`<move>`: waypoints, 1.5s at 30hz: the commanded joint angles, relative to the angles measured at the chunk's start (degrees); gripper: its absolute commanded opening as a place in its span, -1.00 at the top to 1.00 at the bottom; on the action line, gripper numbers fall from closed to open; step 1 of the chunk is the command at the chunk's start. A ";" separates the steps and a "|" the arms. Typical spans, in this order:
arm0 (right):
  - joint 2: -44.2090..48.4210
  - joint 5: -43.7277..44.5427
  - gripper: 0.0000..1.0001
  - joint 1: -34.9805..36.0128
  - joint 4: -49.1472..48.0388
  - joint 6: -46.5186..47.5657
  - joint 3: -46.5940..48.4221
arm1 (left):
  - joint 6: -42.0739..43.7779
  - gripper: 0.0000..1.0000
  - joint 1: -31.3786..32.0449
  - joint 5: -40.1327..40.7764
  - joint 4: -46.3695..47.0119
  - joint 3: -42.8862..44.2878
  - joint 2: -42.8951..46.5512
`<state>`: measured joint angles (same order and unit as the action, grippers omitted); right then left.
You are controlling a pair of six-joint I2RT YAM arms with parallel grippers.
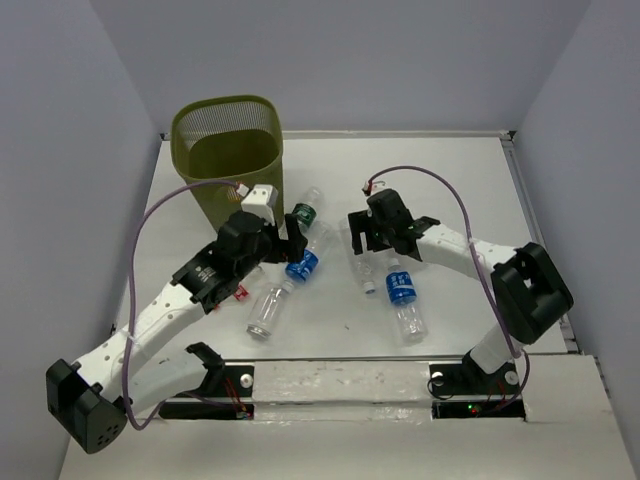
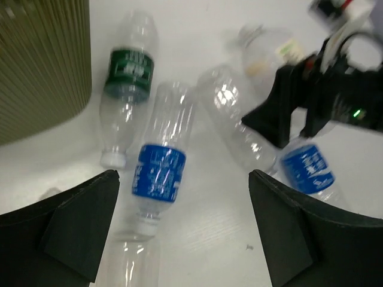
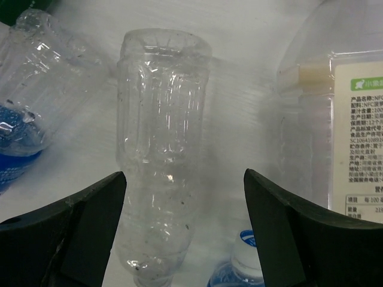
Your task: Put the plastic bottles in the bin
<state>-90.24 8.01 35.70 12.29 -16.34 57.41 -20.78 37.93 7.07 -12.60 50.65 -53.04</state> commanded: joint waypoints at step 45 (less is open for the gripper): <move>-16.00 -12.40 0.40 8.59 -8.24 5.35 65.00 | 4.60 -0.98 -7.16 10.34 2.75 -4.51 25.18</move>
<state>-98.06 3.14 44.91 12.47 -11.00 112.68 -16.47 33.95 18.41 -13.19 47.29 -29.63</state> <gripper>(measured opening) 0.547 0.989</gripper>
